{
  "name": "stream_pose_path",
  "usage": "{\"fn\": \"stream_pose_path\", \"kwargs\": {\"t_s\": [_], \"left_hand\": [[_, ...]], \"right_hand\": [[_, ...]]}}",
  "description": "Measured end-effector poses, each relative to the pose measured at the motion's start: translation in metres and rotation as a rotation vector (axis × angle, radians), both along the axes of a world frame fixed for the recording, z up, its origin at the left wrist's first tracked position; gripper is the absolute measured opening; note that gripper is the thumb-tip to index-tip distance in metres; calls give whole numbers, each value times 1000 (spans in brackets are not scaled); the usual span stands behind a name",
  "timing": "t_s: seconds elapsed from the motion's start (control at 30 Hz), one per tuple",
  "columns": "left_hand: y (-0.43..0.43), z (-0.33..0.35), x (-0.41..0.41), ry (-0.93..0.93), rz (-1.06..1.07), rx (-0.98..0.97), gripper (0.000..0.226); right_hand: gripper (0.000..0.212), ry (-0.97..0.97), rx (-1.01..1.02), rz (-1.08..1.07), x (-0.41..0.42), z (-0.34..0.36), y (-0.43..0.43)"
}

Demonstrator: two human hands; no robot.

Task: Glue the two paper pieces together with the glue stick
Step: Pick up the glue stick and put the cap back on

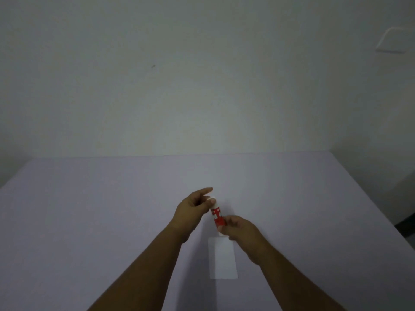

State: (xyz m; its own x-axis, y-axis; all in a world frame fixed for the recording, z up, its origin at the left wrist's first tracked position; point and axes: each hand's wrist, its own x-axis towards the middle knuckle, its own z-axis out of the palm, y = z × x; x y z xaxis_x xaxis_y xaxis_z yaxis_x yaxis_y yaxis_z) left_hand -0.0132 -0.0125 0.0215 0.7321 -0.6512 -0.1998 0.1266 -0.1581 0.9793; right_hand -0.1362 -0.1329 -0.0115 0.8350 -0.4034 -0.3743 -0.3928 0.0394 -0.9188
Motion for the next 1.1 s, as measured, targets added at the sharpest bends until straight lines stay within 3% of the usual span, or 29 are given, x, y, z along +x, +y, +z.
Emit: {"fn": "stream_pose_path", "kwargs": {"t_s": [0.13, 0.27, 0.43, 0.83, 1.1], "left_hand": [[-7, -9, 1, 16, 88, 76, 42], [-10, -29, 0, -72, 112, 241, 44], [-13, -51, -1, -78, 122, 309, 44], [-9, -67, -1, -42, 147, 335, 44], [-5, -65, -3, -57, 141, 350, 43]], "right_hand": [[20, -21, 2, -121, 11, -13, -16], [20, 65, -248, -143, 19, -34, -28], [20, 132, -486, -137, 28, -57, -32], [11, 111, -547, -133, 33, -79, -29], [17, 117, -519, -151, 32, -84, -28]]}}
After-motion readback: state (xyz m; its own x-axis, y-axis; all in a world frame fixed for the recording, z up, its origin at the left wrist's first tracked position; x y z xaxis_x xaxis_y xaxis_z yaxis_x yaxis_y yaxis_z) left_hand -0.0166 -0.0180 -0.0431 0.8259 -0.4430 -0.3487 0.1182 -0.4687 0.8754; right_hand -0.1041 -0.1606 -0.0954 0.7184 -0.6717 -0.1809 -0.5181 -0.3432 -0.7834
